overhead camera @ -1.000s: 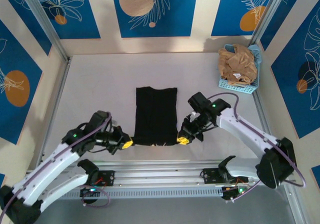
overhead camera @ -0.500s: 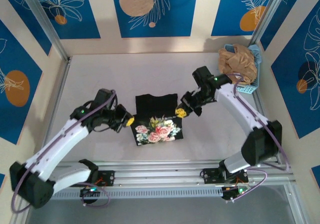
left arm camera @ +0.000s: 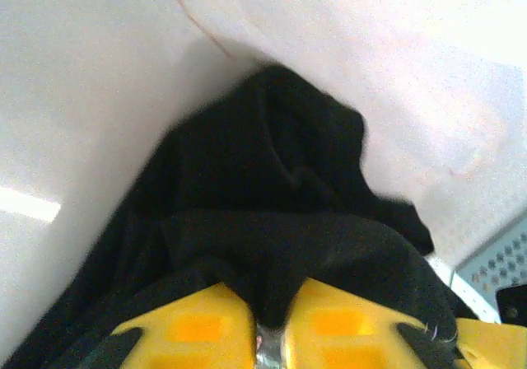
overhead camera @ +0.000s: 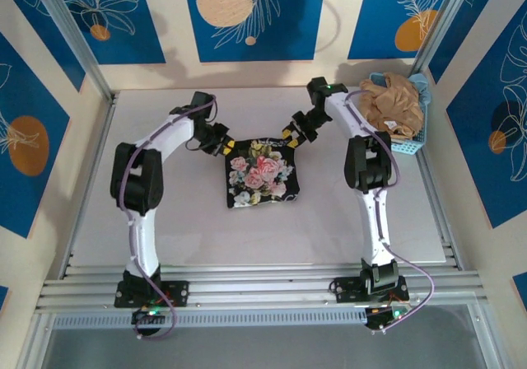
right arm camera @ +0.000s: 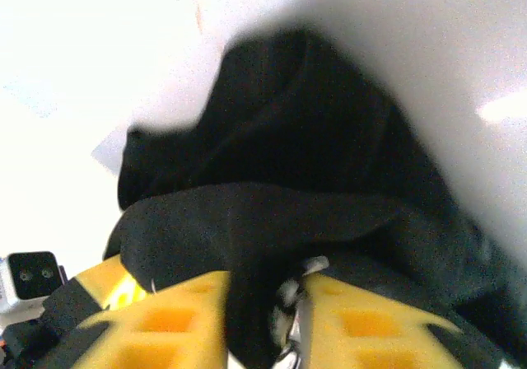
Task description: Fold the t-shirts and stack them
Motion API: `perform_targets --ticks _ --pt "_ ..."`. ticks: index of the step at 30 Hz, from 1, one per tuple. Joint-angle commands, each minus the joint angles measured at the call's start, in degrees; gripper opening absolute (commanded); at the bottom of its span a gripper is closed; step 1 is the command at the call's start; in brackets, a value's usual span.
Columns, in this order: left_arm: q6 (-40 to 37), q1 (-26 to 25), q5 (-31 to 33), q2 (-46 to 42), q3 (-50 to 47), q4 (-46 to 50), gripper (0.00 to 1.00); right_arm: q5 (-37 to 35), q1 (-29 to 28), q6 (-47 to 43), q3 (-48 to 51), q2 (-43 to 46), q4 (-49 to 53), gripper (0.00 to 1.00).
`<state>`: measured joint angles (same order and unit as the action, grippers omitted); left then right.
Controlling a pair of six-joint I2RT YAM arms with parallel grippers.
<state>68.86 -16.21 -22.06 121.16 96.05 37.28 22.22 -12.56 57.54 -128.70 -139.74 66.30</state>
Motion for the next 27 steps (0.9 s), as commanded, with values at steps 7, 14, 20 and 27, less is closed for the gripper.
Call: perform_targets --ticks 7,14,20,27 --pt "-7.86 0.13 6.71 -15.15 -2.62 2.80 0.65 -3.61 2.63 -7.76 -4.75 6.28 4.95 0.73" --pt "21.52 -18.50 14.50 -39.24 -33.47 -11.29 0.56 -1.58 0.08 -6.72 37.89 39.84 -15.25 0.64" --pt "46.08 -35.68 27.26 -36.30 -43.65 -30.81 0.58 4.57 -2.27 -0.93 69.76 66.76 -35.07 0.68" --pt "60.74 -42.03 33.21 -23.64 -43.82 -44.45 0.73 8.15 0.55 -1.13 79.67 75.92 -36.26 0.70"
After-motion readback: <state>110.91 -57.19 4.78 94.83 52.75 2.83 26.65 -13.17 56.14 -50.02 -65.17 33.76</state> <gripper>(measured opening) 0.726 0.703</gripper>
